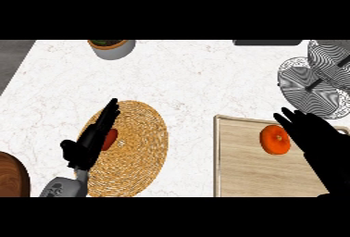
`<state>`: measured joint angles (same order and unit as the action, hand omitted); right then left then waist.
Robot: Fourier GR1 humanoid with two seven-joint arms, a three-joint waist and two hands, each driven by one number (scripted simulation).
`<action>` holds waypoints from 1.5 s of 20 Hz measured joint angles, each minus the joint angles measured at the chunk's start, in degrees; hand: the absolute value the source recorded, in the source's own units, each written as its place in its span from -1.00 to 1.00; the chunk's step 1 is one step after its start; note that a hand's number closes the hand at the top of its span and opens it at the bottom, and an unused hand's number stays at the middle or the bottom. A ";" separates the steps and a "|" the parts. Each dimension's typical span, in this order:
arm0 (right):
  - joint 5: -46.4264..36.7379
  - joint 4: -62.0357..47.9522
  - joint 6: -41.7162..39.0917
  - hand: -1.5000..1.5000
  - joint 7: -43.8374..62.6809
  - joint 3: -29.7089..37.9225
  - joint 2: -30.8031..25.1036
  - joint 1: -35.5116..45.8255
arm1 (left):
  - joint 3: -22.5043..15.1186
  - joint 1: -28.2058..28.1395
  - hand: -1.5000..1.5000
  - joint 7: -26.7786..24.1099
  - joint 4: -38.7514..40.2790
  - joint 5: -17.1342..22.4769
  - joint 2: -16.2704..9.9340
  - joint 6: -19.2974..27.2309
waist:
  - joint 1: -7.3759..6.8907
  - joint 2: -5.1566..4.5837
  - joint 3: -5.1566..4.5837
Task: Pick the squash from the tray and place it in the tiered basket
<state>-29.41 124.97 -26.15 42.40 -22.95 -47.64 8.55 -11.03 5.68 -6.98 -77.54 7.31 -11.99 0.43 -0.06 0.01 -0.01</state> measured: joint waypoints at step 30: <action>-23.34 -32.65 5.60 -1.00 -28.33 9.62 18.77 -2.52 | 5.91 0.88 0.00 1.25 0.62 -5.04 4.31 -4.48 | -0.03 -0.01 0.02</action>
<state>-52.76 92.32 -20.55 14.07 -13.33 -28.87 6.04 -5.13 6.55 -5.73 -76.92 2.27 -7.67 -4.04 -0.10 0.00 0.01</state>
